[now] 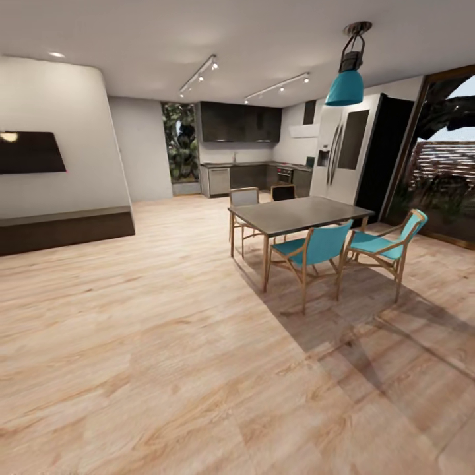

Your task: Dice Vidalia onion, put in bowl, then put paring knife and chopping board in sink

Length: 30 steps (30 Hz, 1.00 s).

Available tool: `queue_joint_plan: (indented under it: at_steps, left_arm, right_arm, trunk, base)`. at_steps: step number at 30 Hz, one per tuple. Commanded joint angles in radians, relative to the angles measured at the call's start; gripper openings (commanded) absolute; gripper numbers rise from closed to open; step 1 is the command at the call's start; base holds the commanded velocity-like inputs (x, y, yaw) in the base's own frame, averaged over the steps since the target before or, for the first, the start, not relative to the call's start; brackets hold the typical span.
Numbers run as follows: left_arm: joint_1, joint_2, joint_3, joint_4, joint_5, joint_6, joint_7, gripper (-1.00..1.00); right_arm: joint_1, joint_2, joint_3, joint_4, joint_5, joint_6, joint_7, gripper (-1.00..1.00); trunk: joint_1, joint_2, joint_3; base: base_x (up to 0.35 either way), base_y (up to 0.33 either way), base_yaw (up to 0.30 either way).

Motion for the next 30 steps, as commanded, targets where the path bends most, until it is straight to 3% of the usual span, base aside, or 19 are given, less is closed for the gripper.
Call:
queue_joint_plan:
  at_steps: [1, 30]
  left_arm:
    - [0.000, 0.000, 0.000, -0.001, 0.001, -0.001, 0.000, 1.00]
    - [0.001, 0.000, 0.001, 0.014, 0.001, -0.027, 0.000, 1.00]
  right_arm:
    - [0.000, 0.000, 0.001, 0.002, 0.000, -0.002, -0.003, 1.00]
    - [0.000, -0.002, 0.000, 0.016, -0.002, -0.004, -0.003, 1.00]
  trunk:
    - [0.001, 0.000, -0.001]
    - [0.001, 0.000, -0.030]
  base:
    - [0.261, 0.125, 0.265]
    - [0.287, 0.118, 0.239]
